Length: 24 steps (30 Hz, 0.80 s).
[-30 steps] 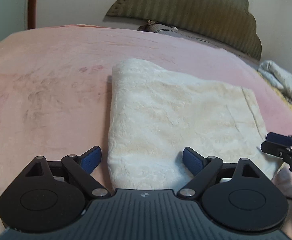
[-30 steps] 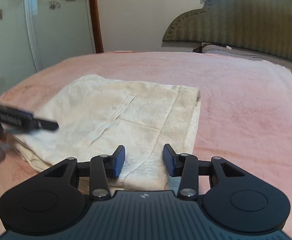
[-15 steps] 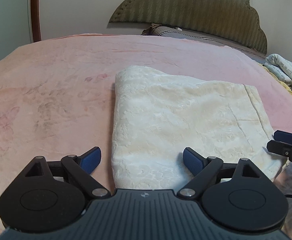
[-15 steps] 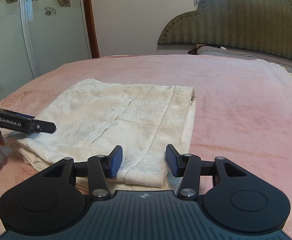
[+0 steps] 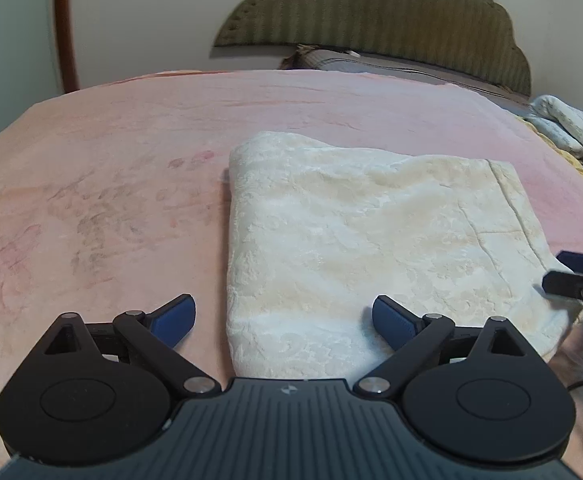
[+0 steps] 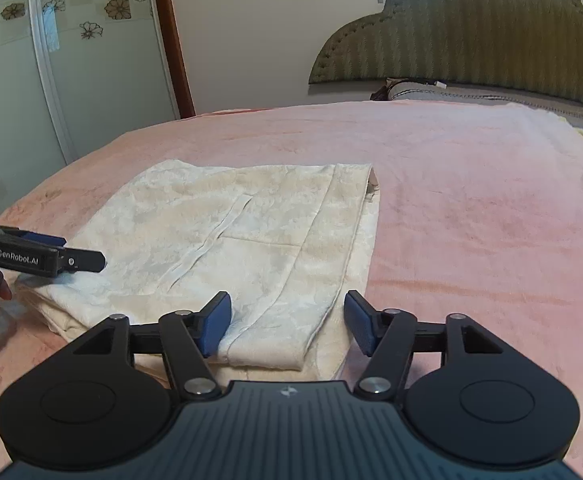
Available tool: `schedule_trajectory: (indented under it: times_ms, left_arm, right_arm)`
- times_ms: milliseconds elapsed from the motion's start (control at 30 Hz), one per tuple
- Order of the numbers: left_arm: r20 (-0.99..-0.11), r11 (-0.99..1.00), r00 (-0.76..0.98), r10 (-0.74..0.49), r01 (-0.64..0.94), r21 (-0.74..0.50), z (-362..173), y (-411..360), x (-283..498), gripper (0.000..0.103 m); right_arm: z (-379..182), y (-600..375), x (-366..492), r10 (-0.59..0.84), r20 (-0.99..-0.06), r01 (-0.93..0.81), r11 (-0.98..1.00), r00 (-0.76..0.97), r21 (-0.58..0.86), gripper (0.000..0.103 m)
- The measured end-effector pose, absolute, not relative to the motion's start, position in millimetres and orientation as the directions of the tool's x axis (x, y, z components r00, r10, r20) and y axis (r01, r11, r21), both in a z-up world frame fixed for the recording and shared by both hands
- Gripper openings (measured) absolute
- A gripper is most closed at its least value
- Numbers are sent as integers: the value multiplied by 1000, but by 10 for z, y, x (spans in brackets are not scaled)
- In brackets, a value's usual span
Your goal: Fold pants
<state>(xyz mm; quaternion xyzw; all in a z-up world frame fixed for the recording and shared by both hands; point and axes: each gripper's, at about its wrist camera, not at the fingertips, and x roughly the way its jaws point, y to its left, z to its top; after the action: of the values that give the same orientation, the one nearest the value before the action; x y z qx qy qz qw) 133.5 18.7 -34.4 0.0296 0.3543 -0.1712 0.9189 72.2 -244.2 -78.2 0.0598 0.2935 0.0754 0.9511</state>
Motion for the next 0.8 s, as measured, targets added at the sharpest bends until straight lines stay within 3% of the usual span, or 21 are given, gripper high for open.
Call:
schedule_trajectory:
  times_ms: [100,267,367,533,567,600,633,667,800]
  left_arm:
    - [-686,890,593,-421,417,-186,-348,315,1518,96]
    - [-641,779,447,-624,428,-459,-493,555,1883,97]
    - [-607,737,420,-674,433,-519,-529,566,2012,102]
    - [-597,724,415,-687,462,-512,-531,403,2100,98]
    - [-603,734,426,-675,473,-487,-510,360,2080,91]
    - [-615,752,445,-651,483,-448,-494,321,2052,77]
    - [-635,780,469,-614,486,-395,-485,291,2020,70]
    - [-650,802,491,-580,484,-351,-481,278,1996,55]
    - [-618,807,526,-584,454,-377,-441,399,1960,27]
  right_arm:
    - [-775,-2624,832,218,-555,-101,967,802,234,69]
    - [-952,-3079,1198,449,-539,-125,837,713,533,69]
    - [-1055,-3246,1385,566,-473,-147,731,675,666,71]
    - [-1143,-3340,1634,632,-386,-147,625,672,766,69]
    - [-1147,-3325,1680,632,-382,-147,622,675,769,67]
    - [-1145,-3296,1715,621,-391,-144,635,679,759,57]
    - [-1145,-3260,1740,603,-413,-132,657,682,742,47]
    - [-1145,-3220,1764,580,-442,-116,685,684,720,36]
    - [-1099,-3123,1672,547,-436,-121,710,715,693,27]
